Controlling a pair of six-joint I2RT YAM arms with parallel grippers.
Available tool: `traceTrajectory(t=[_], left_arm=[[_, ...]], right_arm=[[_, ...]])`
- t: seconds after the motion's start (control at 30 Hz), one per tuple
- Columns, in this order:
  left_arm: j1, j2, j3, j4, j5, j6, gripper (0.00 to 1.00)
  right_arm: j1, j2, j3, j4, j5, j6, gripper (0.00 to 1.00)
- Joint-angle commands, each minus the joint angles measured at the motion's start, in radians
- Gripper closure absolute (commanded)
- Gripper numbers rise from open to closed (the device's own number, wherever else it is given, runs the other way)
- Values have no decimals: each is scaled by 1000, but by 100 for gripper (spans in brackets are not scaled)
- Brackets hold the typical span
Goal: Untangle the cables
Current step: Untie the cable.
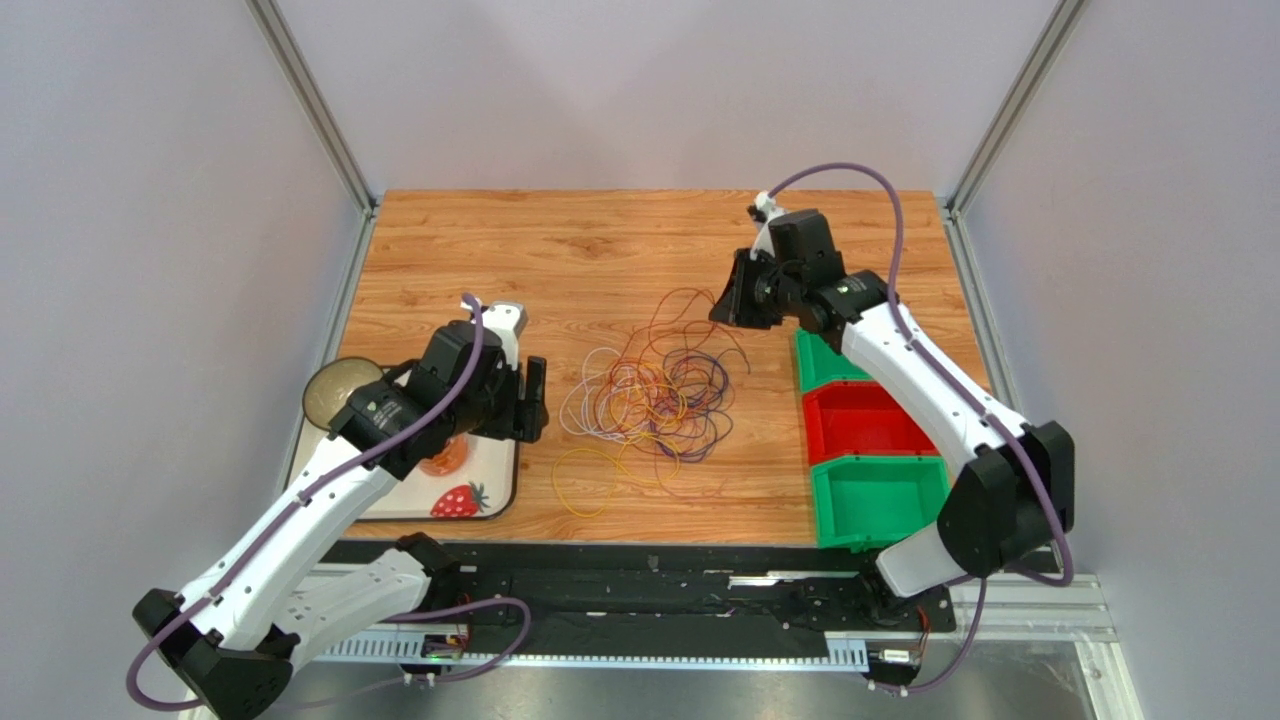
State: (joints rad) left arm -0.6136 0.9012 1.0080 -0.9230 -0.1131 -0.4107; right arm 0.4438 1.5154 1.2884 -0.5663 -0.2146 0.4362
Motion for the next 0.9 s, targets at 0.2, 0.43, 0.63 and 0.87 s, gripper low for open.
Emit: traceTrajectory(t=[0.2,0.43,0.63,0.87], left_arm=[[-2,-2,-3,26,20,26,23],[-3,-7,-8,29,21,24,24],[-2,-7,-6,29,21,23,24],[-3,-10,-8,32,21,23,24]], right_arm=[[12,-168,193,-53,-32,-31,100],[12,-250,331,-69,43,-62,100],[12,-242,514,-127,112,-94,100],[10,-228,644,-135,168,-111,100]])
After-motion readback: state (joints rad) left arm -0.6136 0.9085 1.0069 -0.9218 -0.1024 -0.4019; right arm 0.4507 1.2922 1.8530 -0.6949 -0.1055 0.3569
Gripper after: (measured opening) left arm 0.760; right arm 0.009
